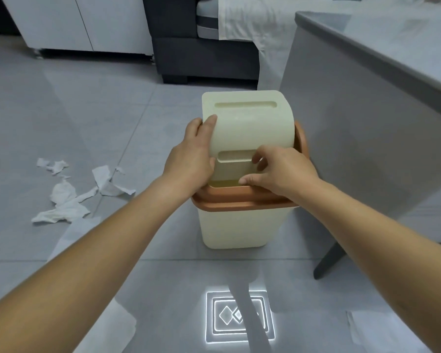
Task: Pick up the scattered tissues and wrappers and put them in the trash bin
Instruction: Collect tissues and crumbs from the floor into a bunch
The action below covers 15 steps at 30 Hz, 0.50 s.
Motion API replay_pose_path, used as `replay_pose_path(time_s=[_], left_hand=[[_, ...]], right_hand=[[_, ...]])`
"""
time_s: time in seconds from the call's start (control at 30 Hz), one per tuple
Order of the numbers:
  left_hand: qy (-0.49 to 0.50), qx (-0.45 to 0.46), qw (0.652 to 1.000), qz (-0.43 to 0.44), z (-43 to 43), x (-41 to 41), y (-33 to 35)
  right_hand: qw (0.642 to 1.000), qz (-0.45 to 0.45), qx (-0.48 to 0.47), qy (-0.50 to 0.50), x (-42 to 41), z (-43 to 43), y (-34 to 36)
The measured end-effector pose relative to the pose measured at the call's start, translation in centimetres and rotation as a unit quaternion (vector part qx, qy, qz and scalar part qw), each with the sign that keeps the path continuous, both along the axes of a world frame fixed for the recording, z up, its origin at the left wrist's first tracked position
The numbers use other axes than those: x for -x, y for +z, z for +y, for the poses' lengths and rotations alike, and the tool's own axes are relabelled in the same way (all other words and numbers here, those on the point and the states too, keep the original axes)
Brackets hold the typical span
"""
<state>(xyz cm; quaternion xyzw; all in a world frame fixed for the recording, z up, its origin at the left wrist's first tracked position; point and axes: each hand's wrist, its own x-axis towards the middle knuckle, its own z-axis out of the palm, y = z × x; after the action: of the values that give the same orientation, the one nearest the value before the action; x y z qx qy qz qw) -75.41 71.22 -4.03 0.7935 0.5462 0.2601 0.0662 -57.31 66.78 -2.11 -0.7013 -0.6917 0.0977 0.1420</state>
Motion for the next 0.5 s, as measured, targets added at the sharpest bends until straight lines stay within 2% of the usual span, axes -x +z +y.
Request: replay_pose_path(time_s=[0.1, 0.17, 0.23, 0.3, 0.37, 0.5], left_hand=[[-0.007, 0.002, 1.0, 0.005, -0.5, 0.0, 0.0], [-0.009, 0.008, 1.0, 0.013, -0.9, 0.0, 0.2], [-0.009, 0.016, 1.0, 0.025, -1.3, 0.1, 0.4], [-0.012, 0.025, 0.999, 0.038, -2.0, -0.1, 0.9], [-0.005, 0.041, 0.998, 0.055, -2.8, -0.5, 1.3], [0.011, 0.034, 0.994, 0.102, -5.1, -2.7, 0.8]], right_hand=[[1.0, 0.017, 0.001, 0.026, -0.4, -1.7, 0.4], [0.997, 0.039, -0.057, 0.046, -1.3, -3.8, 0.5], [0.989, 0.02, -0.129, 0.069, -2.9, -6.6, 0.2], [0.985, -0.004, -0.148, 0.085, -5.4, -10.1, -0.5], [0.988, -0.03, -0.119, 0.092, -8.6, -14.2, -1.8], [0.991, -0.106, 0.067, 0.05, -15.7, -23.9, -4.3]])
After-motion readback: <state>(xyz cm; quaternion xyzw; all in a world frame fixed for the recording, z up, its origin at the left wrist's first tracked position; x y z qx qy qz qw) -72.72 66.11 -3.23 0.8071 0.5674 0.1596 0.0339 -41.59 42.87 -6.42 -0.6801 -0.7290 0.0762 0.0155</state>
